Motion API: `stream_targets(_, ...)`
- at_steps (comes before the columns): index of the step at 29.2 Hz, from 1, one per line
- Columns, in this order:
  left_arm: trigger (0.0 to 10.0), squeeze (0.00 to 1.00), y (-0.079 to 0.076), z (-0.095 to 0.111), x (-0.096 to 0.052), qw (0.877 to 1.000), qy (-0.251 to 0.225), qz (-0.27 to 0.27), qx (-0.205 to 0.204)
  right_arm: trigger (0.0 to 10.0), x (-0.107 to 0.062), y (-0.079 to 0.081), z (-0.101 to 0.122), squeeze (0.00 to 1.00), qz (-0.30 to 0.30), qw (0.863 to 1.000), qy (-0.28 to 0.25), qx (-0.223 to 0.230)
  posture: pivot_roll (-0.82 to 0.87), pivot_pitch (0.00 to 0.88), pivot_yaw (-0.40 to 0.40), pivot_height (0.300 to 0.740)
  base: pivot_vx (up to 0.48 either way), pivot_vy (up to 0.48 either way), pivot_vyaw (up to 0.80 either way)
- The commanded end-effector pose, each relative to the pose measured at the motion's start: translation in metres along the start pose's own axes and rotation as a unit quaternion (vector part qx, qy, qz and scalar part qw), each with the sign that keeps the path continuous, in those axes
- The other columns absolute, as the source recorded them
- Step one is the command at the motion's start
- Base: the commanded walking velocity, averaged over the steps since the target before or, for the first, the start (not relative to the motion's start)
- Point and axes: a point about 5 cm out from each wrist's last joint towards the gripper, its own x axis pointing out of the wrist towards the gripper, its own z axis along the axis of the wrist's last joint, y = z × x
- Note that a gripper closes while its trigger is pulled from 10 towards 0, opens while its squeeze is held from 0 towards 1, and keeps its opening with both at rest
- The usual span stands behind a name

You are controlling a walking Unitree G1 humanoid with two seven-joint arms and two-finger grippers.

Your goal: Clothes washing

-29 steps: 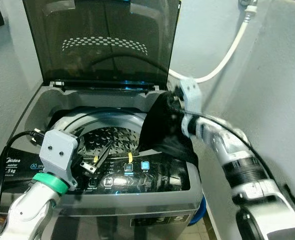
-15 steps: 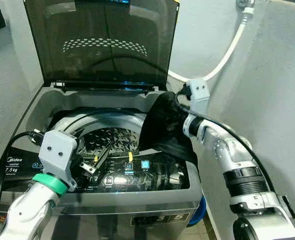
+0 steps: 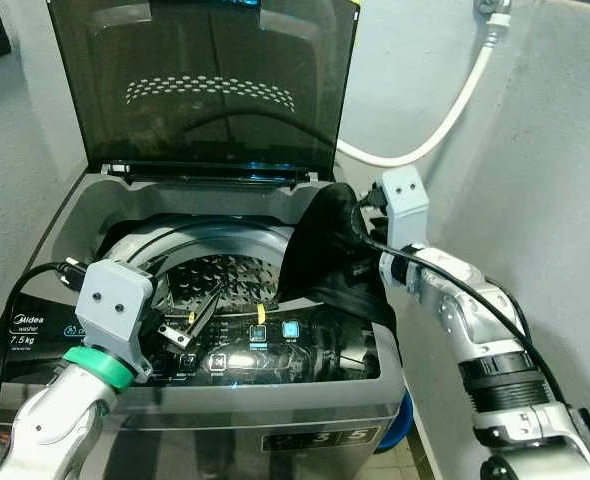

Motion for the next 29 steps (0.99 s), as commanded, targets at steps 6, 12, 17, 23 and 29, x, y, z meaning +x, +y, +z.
stream_targets(6, 10.0, 0.00, -0.001, -0.002, -0.001, 1.000, 0.010, -0.007, -0.001, 10.0, -0.006, 0.004, -0.019, 0.00, -0.014, 0.999, 0.039, 0.034, 0.11, 0.030, 0.026, 0.740, 0.000, 0.000, 0.00)
stream_targets(12, 10.0, 0.00, -0.002, -0.002, -0.002, 1.000, 0.012, -0.009, -0.001, 10.0, -0.007, 0.007, -0.027, 0.00, -0.006, 0.998, 0.063, 0.027, 0.11, 0.034, 0.028, 0.740, 0.000, 0.000, 0.00)
stream_targets(17, 10.0, 0.00, -0.002, -0.002, -0.002, 1.000, 0.013, -0.010, -0.001, 10.0, -0.009, 0.012, -0.032, 0.00, 0.004, 0.996, 0.086, 0.025, 0.11, 0.041, 0.026, 0.740, 0.000, 0.000, 0.00)
stream_targets(23, 10.0, 0.00, -0.001, -0.002, -0.002, 1.000, 0.013, -0.009, -0.001, 0.0, -0.010, 0.014, -0.027, 0.00, 0.005, 0.996, 0.079, 0.037, 0.11, 0.046, 0.026, 0.740, 0.000, 0.000, 0.00)
stream_targets(29, 10.0, 0.00, -0.001, -0.001, -0.001, 1.000, 0.013, -0.006, -0.001, 0.0, -0.010, 0.015, -0.015, 0.00, 0.009, 0.997, 0.059, 0.046, 0.11, 0.052, 0.028, 0.740, 0.000, 0.000, 0.00)
